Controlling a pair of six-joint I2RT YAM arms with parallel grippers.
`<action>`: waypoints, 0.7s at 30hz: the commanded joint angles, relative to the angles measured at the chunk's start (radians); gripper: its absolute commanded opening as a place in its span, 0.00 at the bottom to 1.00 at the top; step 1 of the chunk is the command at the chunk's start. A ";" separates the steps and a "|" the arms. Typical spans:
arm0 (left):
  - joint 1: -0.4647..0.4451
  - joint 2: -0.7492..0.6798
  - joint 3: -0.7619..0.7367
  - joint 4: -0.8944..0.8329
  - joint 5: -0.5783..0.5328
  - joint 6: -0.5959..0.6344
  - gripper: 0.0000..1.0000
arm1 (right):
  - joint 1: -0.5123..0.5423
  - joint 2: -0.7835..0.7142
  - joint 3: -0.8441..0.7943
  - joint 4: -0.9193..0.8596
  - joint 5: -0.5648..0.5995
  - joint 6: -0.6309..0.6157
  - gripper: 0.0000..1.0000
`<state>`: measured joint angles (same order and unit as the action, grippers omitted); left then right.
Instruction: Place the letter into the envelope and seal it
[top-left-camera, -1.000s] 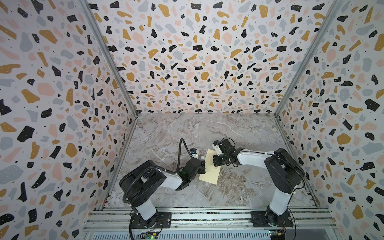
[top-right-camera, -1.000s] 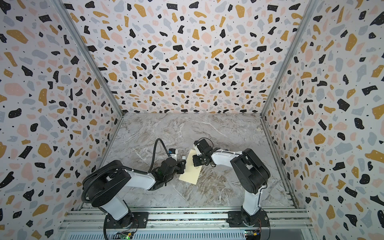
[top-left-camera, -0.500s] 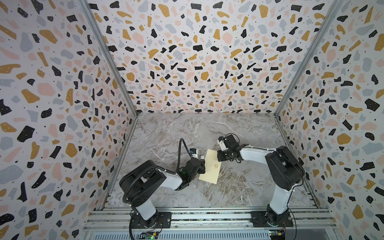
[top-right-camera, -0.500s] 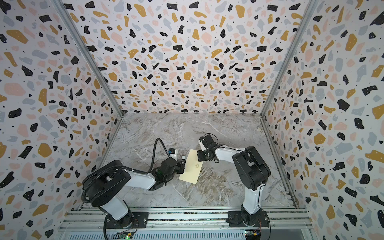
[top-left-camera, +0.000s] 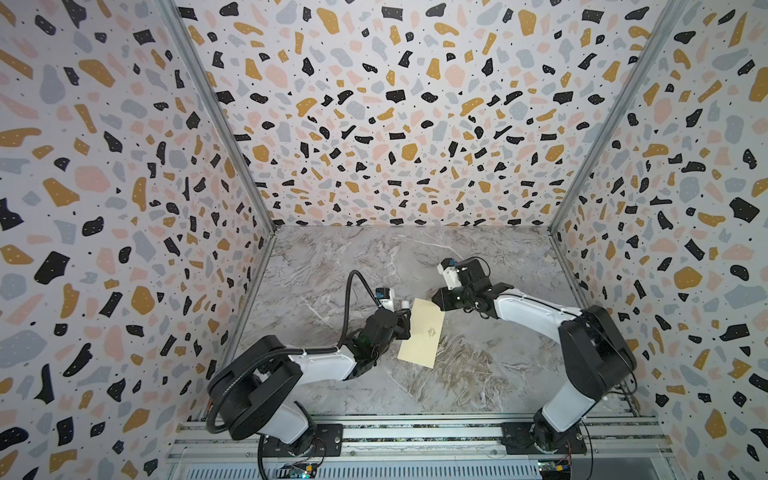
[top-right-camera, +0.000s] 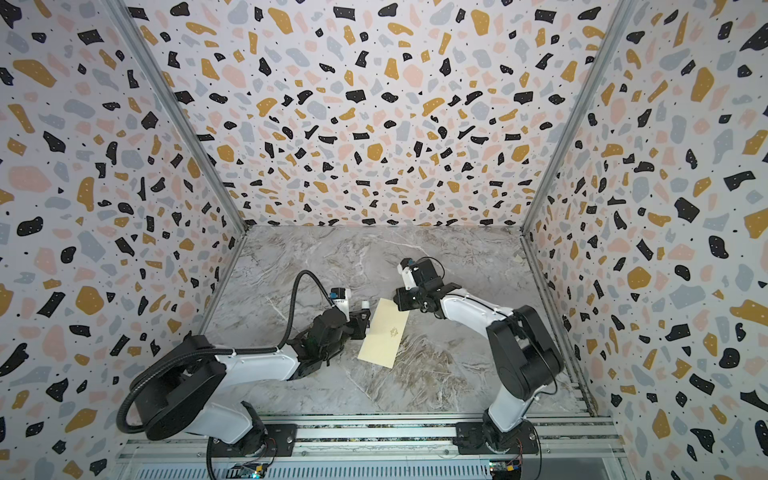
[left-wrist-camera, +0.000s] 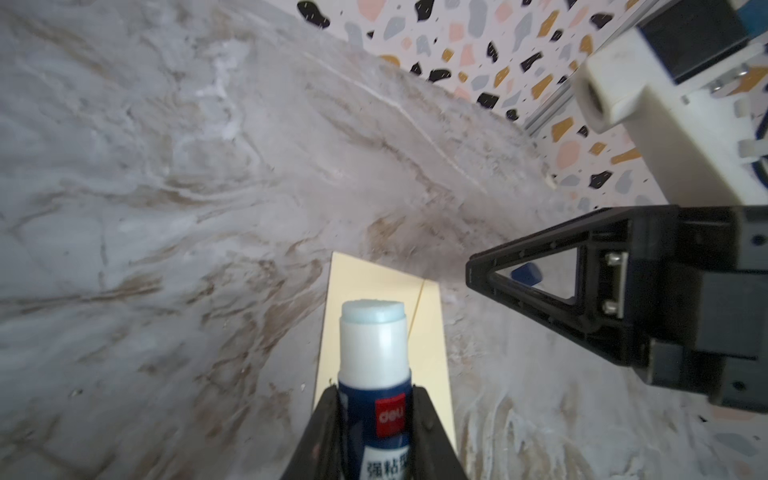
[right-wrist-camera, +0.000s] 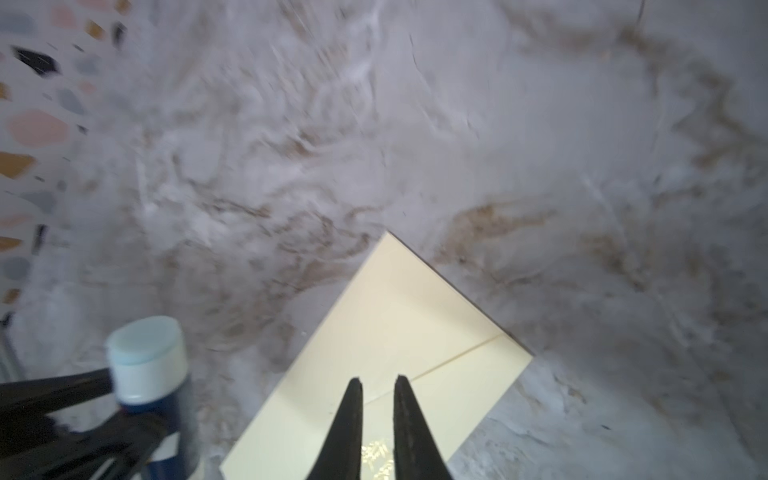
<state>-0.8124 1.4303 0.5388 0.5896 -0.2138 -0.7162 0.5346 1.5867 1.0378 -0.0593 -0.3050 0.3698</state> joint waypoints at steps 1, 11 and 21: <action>0.004 -0.096 0.046 0.008 0.023 0.019 0.00 | -0.006 -0.171 -0.033 0.077 -0.061 0.000 0.26; 0.009 -0.322 0.103 0.074 0.131 -0.079 0.00 | -0.005 -0.518 -0.310 0.376 -0.363 0.189 0.52; 0.009 -0.380 0.086 0.287 0.239 -0.231 0.00 | 0.107 -0.554 -0.387 0.658 -0.429 0.398 0.70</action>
<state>-0.8116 1.0653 0.6163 0.7410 -0.0235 -0.8883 0.6151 1.0496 0.6369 0.4671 -0.7013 0.6926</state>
